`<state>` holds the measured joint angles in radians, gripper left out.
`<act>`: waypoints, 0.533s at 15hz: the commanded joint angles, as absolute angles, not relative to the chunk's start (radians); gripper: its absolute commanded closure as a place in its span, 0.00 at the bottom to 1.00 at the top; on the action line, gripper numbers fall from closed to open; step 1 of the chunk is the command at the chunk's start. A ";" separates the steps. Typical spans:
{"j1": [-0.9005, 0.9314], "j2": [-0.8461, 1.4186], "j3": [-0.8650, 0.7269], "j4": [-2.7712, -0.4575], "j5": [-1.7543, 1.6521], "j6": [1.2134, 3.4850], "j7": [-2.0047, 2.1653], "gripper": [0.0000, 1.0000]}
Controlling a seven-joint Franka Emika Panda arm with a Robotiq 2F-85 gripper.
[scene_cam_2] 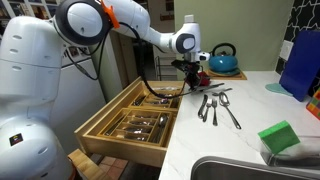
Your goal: Put one butter knife on the front left side of the open drawer
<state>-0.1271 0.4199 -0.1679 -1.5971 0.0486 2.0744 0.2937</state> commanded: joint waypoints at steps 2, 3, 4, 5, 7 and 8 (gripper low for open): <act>-0.123 0.208 -0.154 -1.814 0.021 2.055 0.181 0.90; -0.114 0.149 -0.147 -1.880 0.002 2.082 0.136 0.90; -0.106 0.104 -0.141 -1.923 -0.022 2.106 0.101 0.90; -0.097 0.056 -0.130 -1.968 -0.039 2.119 0.076 0.90; -0.077 -0.045 -0.105 -2.064 -0.080 2.144 0.039 0.90; -0.062 -0.103 -0.084 -2.118 -0.093 2.146 0.016 0.90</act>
<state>-0.0916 0.0745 -0.1189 -1.9275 -0.0448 2.0951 0.0716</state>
